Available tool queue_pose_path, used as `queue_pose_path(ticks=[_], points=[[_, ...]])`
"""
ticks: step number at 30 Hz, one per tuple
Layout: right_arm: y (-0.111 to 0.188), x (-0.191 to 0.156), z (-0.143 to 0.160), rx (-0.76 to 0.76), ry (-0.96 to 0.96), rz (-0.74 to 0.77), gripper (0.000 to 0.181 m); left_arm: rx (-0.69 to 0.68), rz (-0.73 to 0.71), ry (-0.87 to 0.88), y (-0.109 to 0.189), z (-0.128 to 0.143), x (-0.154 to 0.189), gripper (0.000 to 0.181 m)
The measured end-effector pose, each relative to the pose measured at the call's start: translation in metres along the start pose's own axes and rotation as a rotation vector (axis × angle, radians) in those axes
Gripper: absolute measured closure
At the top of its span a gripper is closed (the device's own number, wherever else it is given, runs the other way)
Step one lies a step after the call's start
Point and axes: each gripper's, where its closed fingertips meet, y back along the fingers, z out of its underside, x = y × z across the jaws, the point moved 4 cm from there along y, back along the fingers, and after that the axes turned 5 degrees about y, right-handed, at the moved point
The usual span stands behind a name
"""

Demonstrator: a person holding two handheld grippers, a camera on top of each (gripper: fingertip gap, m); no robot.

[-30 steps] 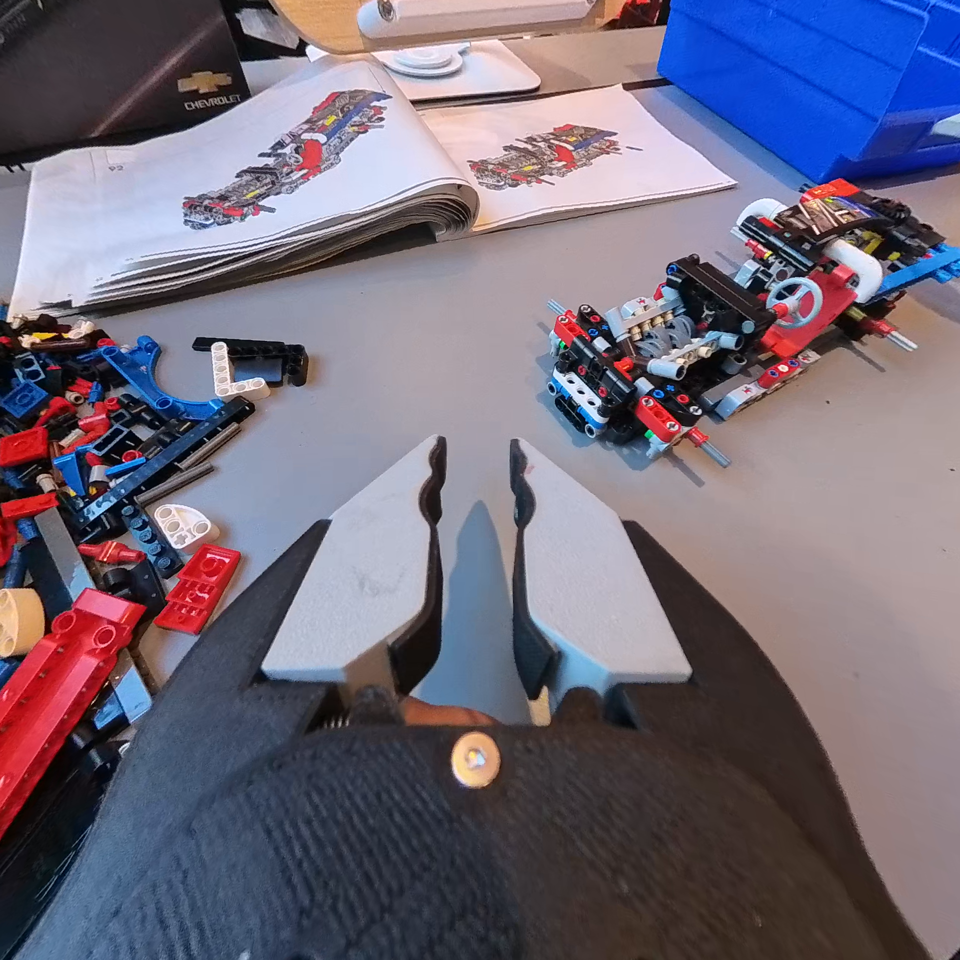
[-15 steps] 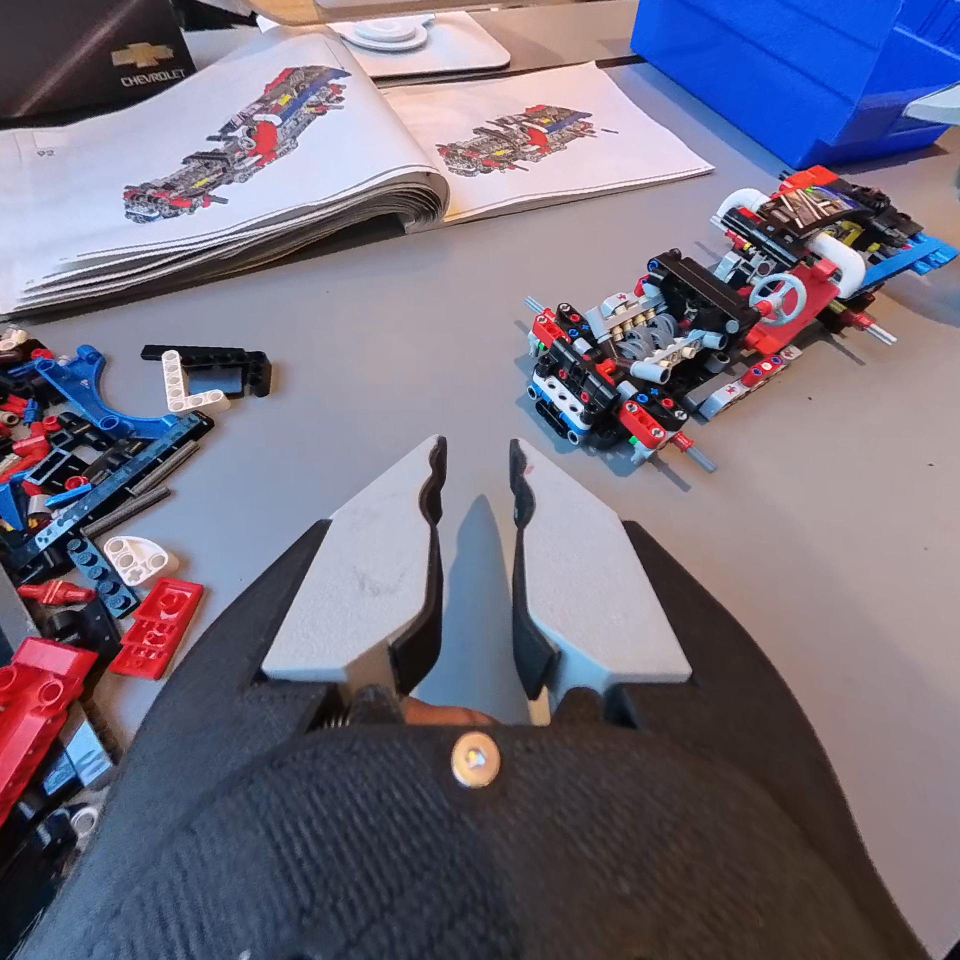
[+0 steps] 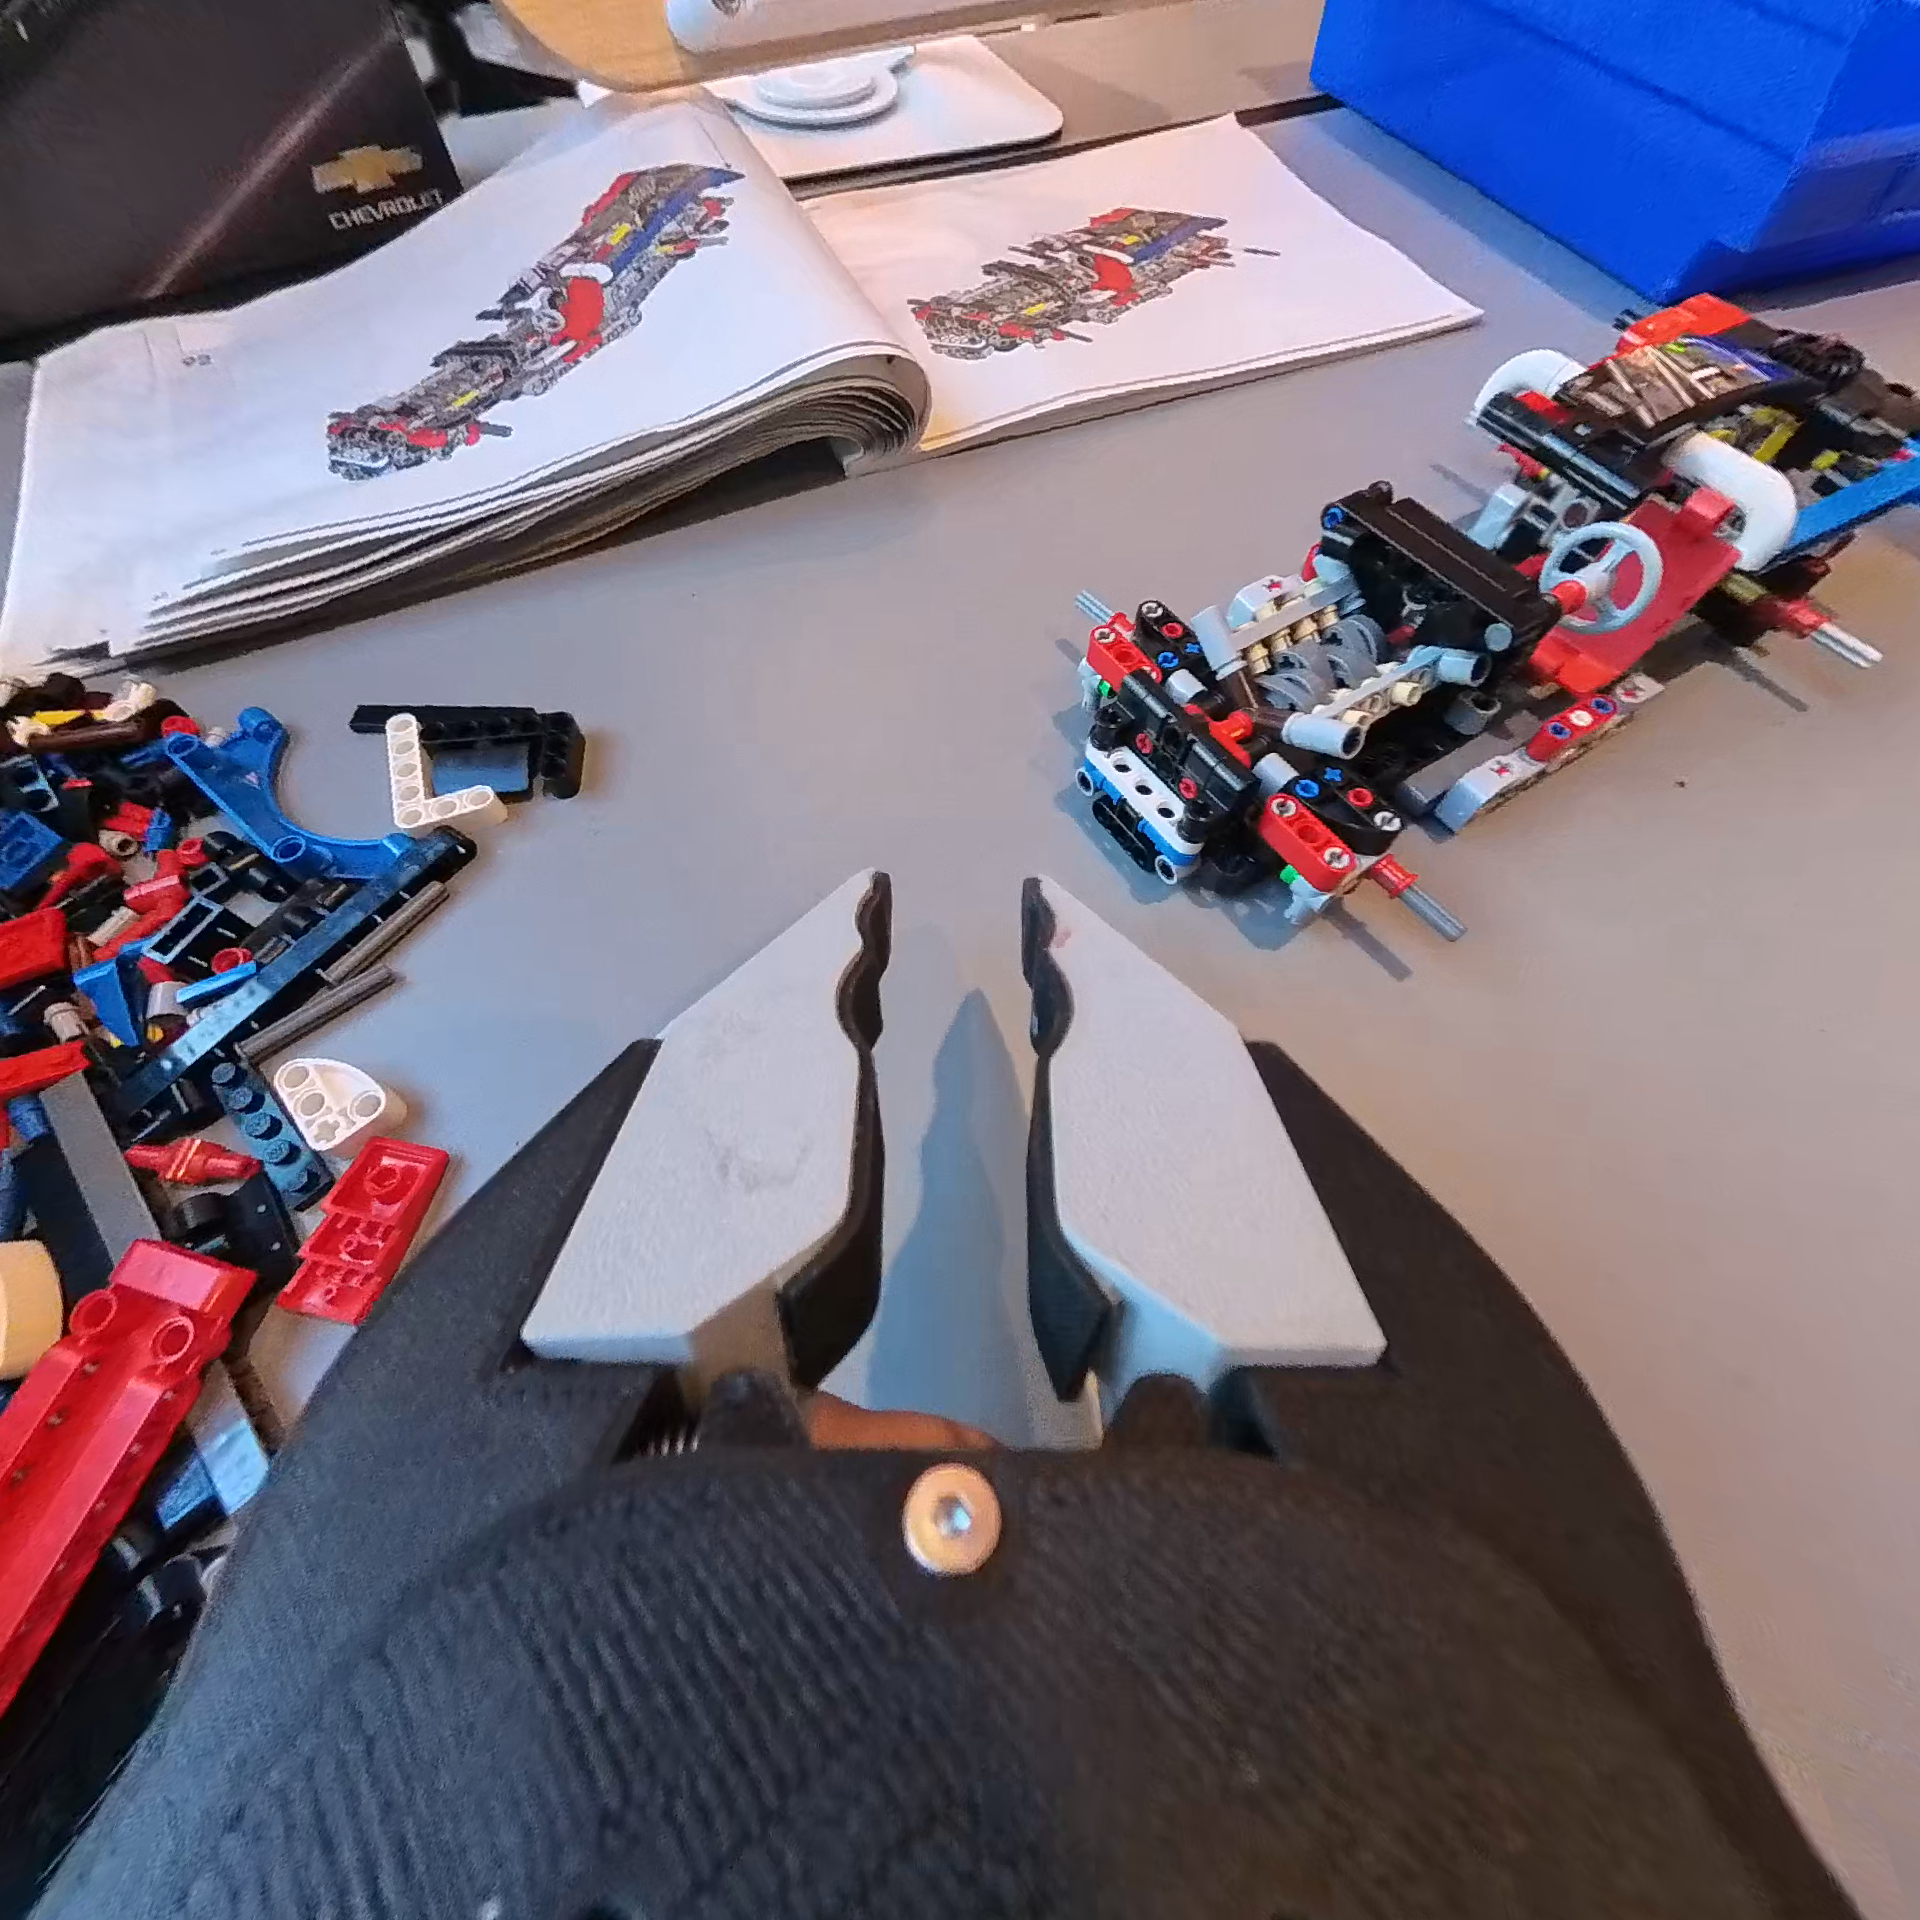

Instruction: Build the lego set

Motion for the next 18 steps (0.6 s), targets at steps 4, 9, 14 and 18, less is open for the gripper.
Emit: queue_pose_path(ticks=[4, 9, 14, 18], points=[[0.011, -0.005, 0.005, -0.037, -0.014, 0.011, 0.181, 0.005, 0.003, -0.024, 0.001, 0.000, 0.003, 0.158], [0.025, -0.011, 0.009, -0.057, -0.013, 0.025, 0.181, 0.022, 0.035, 0.005, 0.003, -0.001, 0.002, 0.159], [0.033, -0.014, 0.009, -0.038, -0.016, 0.033, 0.178, 0.021, 0.042, 0.001, 0.003, -0.001, 0.003, 0.159], [0.033, -0.017, 0.009, -0.041, 0.004, 0.025, 0.176, 0.005, 0.038, 0.000, 0.001, 0.000, 0.003, 0.159]])
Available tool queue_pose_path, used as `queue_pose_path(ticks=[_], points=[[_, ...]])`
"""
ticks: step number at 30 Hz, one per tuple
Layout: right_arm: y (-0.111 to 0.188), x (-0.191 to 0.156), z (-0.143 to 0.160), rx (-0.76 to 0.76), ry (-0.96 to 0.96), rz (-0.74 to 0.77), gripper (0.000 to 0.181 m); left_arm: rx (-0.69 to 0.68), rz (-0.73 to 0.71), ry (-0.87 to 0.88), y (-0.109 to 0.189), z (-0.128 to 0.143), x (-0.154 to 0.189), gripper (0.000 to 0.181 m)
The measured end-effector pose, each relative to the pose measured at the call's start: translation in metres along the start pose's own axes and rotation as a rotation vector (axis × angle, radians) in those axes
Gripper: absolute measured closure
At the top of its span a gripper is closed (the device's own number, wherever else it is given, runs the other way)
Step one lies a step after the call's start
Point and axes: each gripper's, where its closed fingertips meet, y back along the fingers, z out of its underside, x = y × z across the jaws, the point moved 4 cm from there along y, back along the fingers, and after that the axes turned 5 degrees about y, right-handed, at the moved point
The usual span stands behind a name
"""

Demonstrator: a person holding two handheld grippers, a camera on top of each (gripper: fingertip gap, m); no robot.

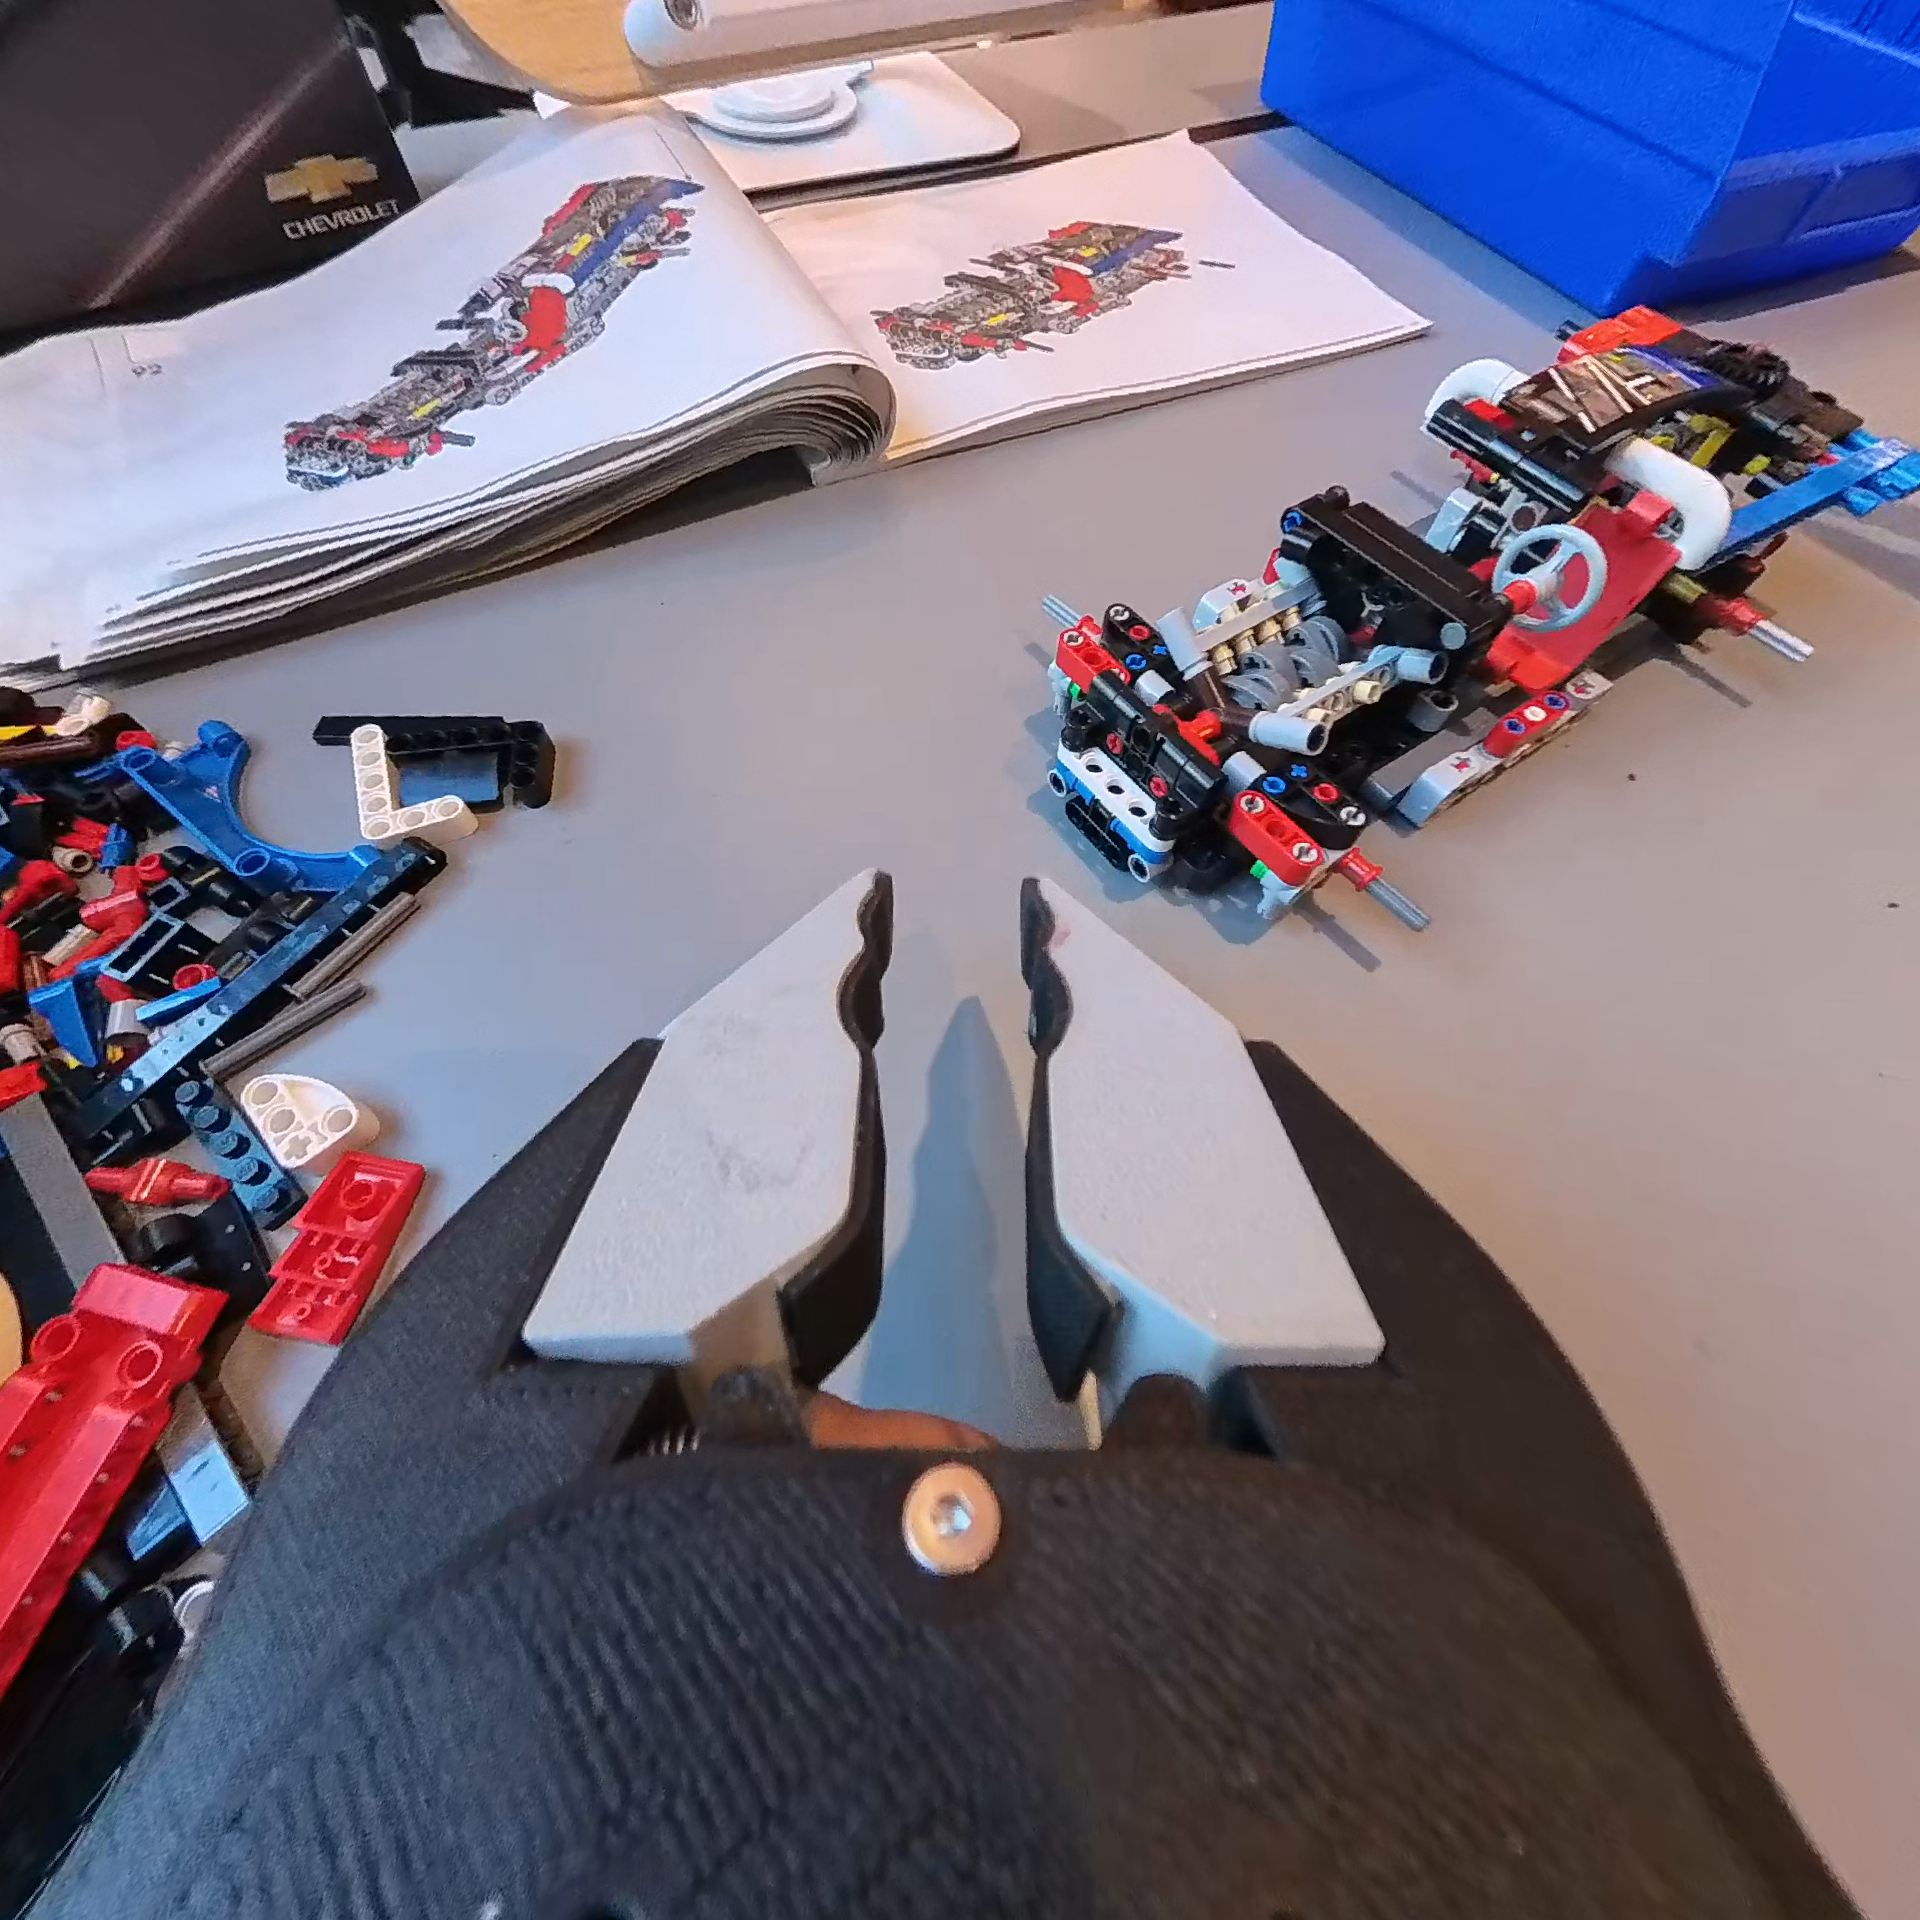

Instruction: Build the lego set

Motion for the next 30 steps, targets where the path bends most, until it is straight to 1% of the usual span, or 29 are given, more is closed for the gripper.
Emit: queue_pose_path(ticks=[7, 14, 17, 20, 27, 30], points=[[0.004, -0.002, -0.003, 0.037, -0.015, -0.021, 0.175, -0.007, -0.016, -0.009, -0.001, 0.001, 0.000, 0.159], [0.002, -0.008, 0.001, -0.005, -0.013, -0.070, 0.173, -0.018, -0.021, -0.008, -0.002, 0.001, -0.001, 0.159], [0.002, -0.015, 0.004, -0.041, -0.014, -0.095, 0.172, -0.014, -0.025, -0.002, -0.001, 0.001, -0.002, 0.158], [0.003, -0.022, 0.004, -0.038, -0.016, -0.116, 0.172, -0.033, -0.030, 0.009, 0.000, 0.005, -0.002, 0.157], [0.003, -0.028, 0.004, -0.041, -0.088, -0.210, 0.169, -0.042, -0.035, 0.013, 0.002, 0.007, -0.002, 0.158], [0.002, -0.026, 0.005, -0.041, -0.161, -0.235, 0.169, -0.034, -0.040, 0.020, 0.002, 0.006, -0.003, 0.158]])
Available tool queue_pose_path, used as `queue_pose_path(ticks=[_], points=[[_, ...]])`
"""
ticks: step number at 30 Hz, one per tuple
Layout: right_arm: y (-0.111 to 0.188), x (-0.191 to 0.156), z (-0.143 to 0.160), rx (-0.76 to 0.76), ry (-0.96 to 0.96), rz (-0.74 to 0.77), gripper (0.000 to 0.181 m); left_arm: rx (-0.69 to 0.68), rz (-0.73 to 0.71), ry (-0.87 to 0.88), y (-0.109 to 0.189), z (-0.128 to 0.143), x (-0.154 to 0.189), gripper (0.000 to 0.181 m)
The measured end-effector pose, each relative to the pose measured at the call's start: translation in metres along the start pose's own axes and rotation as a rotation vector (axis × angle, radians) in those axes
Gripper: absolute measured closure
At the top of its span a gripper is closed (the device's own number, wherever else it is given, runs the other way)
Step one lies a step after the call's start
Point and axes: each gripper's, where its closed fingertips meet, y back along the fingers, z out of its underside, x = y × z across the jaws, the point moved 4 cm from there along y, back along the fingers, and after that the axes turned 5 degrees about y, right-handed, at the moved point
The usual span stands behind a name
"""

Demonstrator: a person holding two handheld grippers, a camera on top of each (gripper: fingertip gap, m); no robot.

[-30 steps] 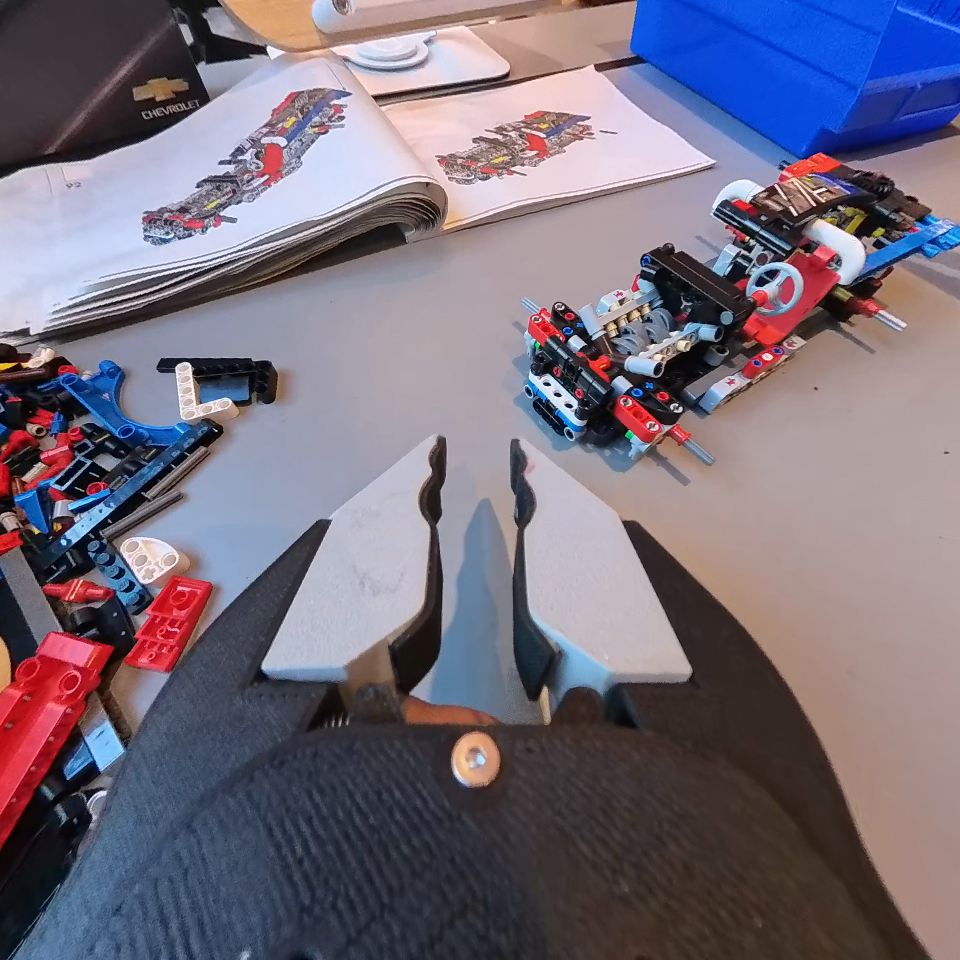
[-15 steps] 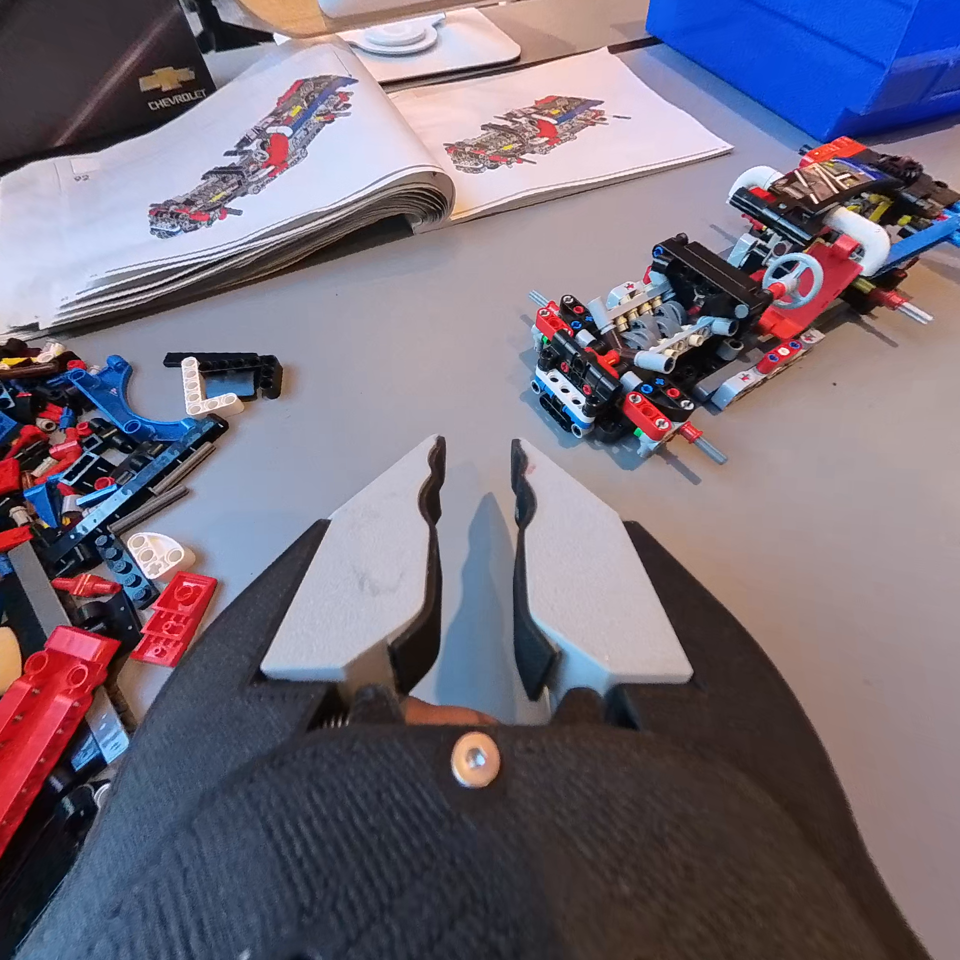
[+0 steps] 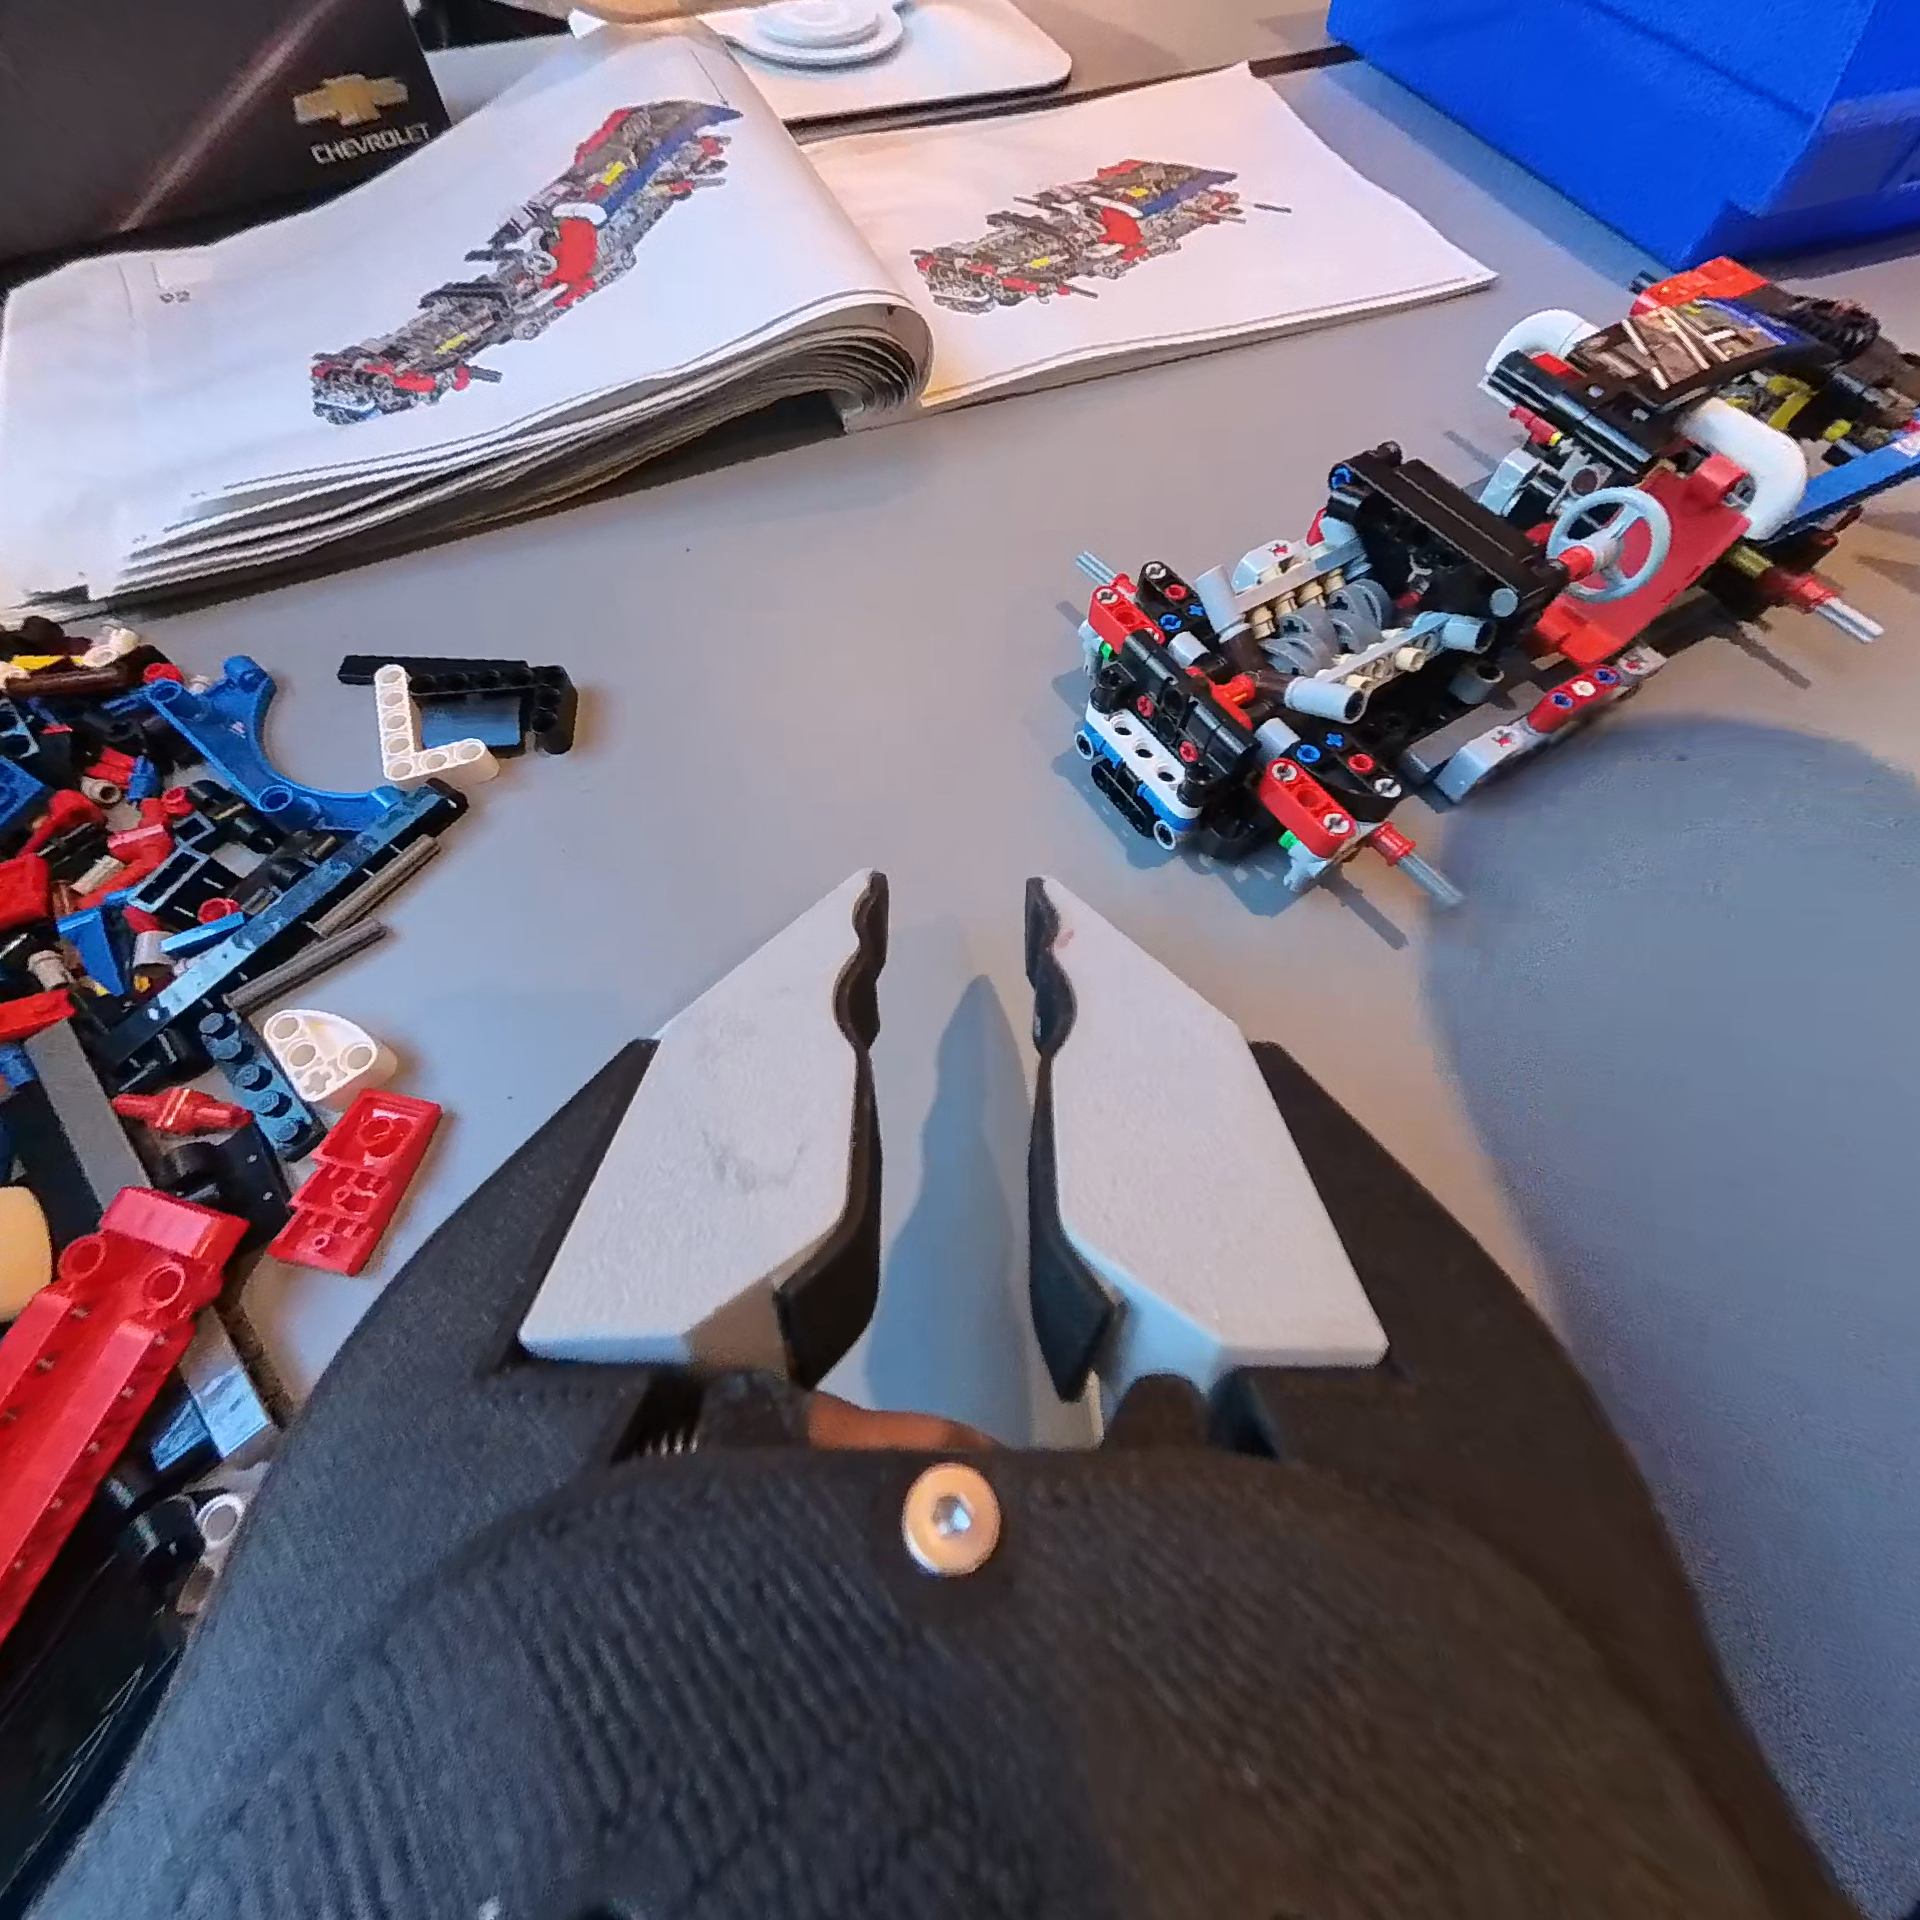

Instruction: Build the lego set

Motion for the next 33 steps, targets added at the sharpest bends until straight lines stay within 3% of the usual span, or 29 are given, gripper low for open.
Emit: queue_pose_path(ticks=[6, 10, 12, 16, 24, 30, 33], points=[[-0.012, -0.008, 0.001, -0.019, -0.080, -0.093, 0.170, -0.011, 0.020, 0.025, -0.001, 0.001, -0.001, 0.152], [0.002, -0.012, -0.001, 0.055, -0.095, -0.063, 0.167, 0.008, 0.008, 0.013, 0.001, -0.001, -0.001, 0.153], [0.006, -0.016, -0.003, 0.081, -0.065, -0.052, 0.170, 0.070, -0.023, -0.038, 0.007, -0.005, 0.002, 0.162], [-0.015, -0.023, 0.004, -0.036, -0.030, -0.085, 0.167, 0.000, -0.045, -0.085, -0.002, 0.000, 0.005, 0.156], [-0.013, -0.031, -0.004, 0.040, 0.082, -0.001, 0.165, 0.016, -0.094, -0.122, 0.001, 0.000, 0.007, 0.157], [-0.012, -0.069, 0.005, -0.006, 0.141, -0.036, 0.154, 0.036, -0.148, -0.123, 0.014, 0.005, 0.019, 0.154], [-0.015, -0.088, 0.012, -0.052, 0.189, -0.065, 0.146, 0.031, -0.159, -0.100, 0.024, 0.008, 0.018, 0.144]])
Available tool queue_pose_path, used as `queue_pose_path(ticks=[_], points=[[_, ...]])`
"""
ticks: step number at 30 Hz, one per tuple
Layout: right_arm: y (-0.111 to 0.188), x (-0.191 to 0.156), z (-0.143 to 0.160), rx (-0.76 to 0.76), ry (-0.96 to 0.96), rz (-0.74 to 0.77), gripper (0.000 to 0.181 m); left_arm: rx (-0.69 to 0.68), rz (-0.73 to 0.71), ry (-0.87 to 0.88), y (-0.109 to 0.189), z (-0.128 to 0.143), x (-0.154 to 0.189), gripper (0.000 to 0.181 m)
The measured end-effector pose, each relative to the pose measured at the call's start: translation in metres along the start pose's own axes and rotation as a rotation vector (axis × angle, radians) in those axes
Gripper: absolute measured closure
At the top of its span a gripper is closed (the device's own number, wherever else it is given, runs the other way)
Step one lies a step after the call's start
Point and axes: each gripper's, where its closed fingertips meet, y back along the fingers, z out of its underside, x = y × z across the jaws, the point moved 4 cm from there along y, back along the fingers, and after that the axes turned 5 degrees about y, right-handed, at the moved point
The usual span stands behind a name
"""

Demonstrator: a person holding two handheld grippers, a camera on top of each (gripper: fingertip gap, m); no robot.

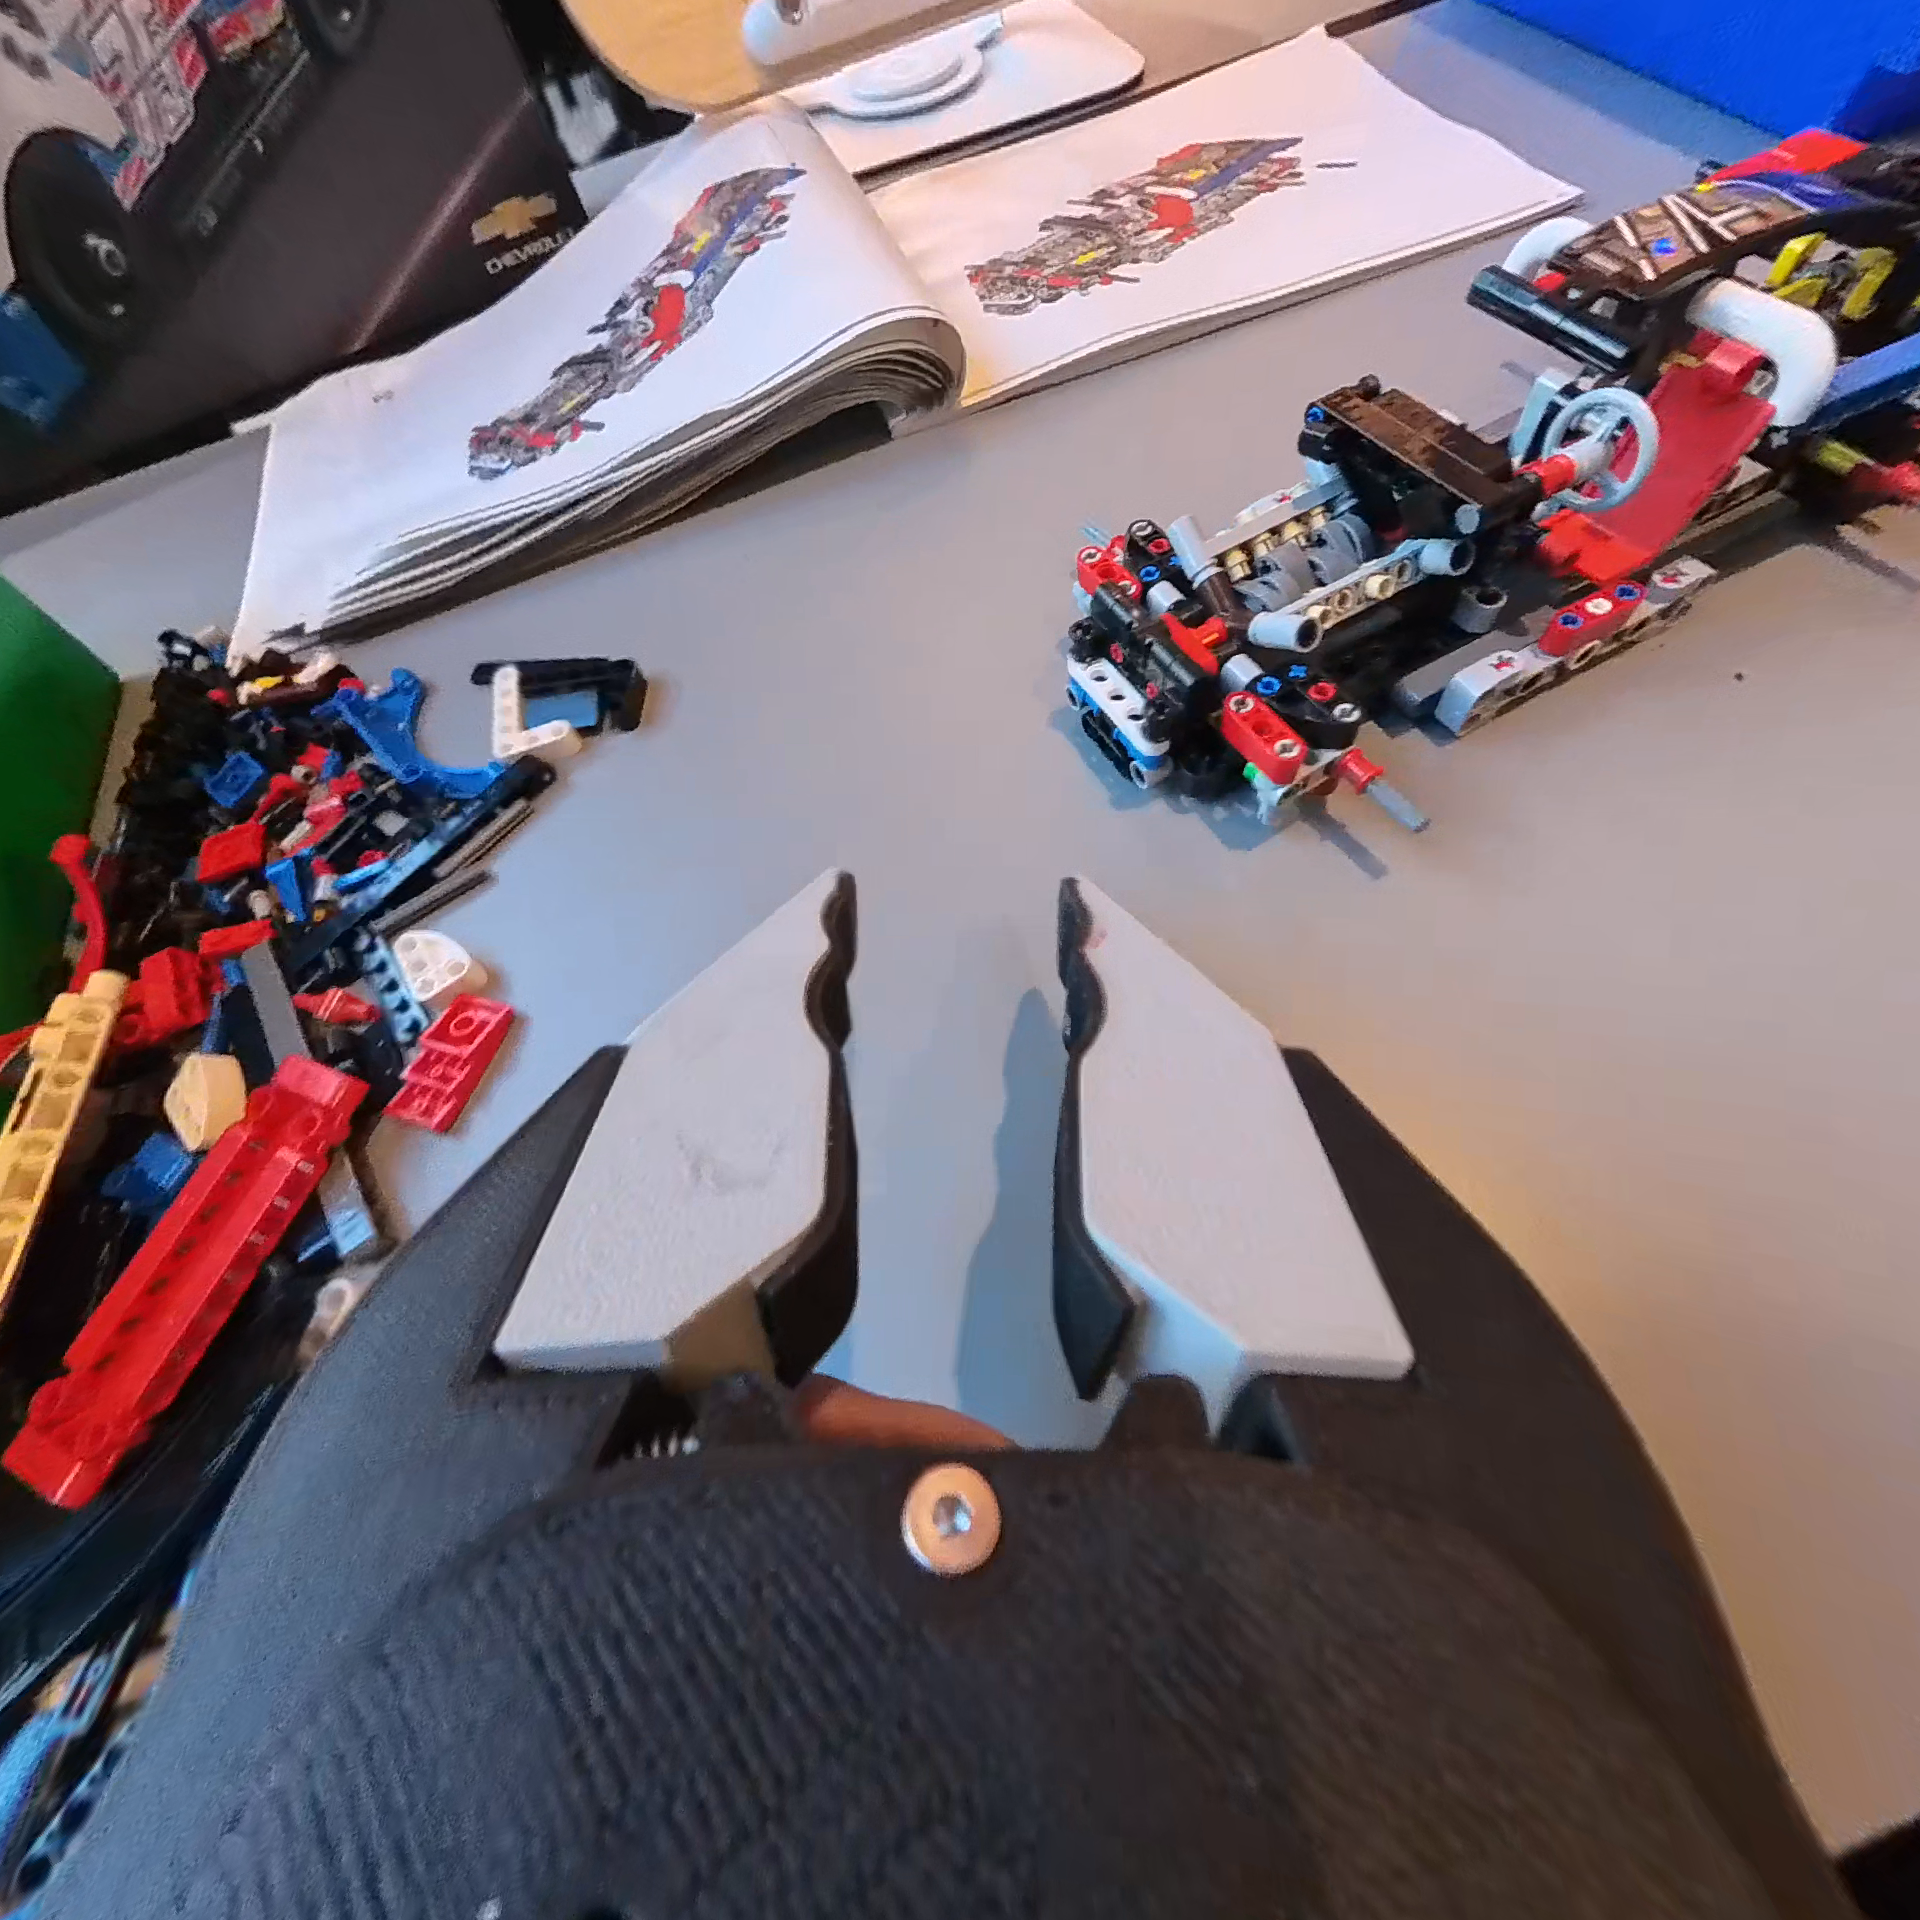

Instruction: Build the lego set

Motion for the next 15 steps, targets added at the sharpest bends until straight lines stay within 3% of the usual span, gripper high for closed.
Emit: queue_pose_path(ticks=[5, 8, 12, 15], points=[[-0.004, -0.008, 0.002, -0.030, 0.008, -0.031, 0.139, -0.039, 0.050, 0.134, 0.014, 0.004, -0.019, 0.127], [-0.007, -0.007, -0.005, -0.042, -0.005, -0.055, 0.136, -0.061, 0.074, 0.119, 0.020, 0.011, -0.019, 0.125], [-0.019, 0.002, -0.046, -0.041, 0.045, -0.091, 0.139, -0.060, 0.112, 0.058, 0.031, 0.016, -0.009, 0.127], [-0.053, 0.021, -0.081, -0.118, 0.103, -0.142, 0.141, -0.029, 0.141, 0.064, 0.038, 0.017, -0.002, 0.131]])
